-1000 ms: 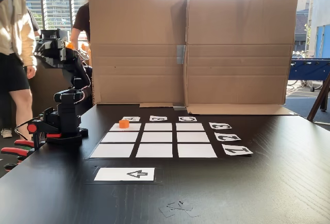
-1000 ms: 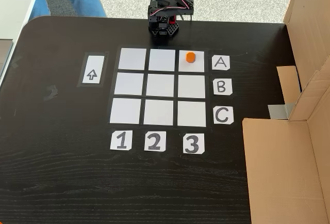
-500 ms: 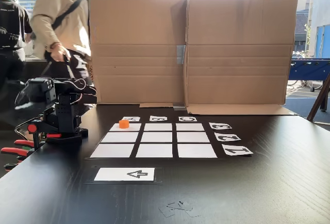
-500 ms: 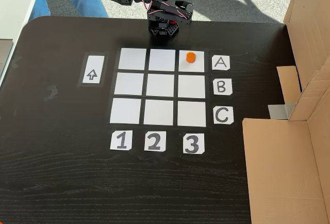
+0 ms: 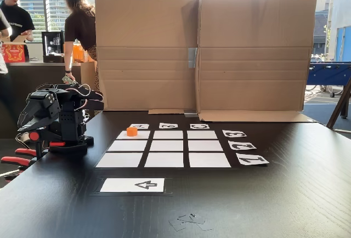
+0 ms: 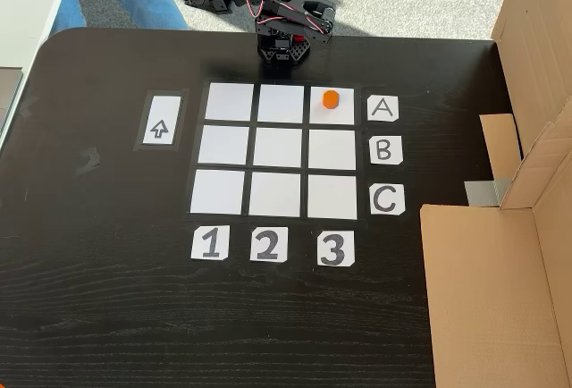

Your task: Pick up the round, orange token and place it in the grid on square A3.

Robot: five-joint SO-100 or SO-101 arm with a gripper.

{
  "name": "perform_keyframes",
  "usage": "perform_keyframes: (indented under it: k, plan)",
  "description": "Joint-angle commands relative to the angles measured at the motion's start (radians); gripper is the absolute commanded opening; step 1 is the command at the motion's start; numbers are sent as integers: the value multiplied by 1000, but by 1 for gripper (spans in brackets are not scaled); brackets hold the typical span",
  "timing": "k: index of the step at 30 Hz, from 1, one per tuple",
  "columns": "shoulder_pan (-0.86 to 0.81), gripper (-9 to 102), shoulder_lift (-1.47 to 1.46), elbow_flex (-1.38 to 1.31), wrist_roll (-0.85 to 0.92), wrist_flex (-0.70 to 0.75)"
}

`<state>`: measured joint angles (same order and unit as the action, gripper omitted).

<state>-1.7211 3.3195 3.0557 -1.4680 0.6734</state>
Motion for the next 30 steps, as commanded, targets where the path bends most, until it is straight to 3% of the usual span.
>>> perform_keyframes:
  k: [1,30]
  plan:
    - [2,0,6,3,3,5]
    - [-23,0,6,3,5,6]
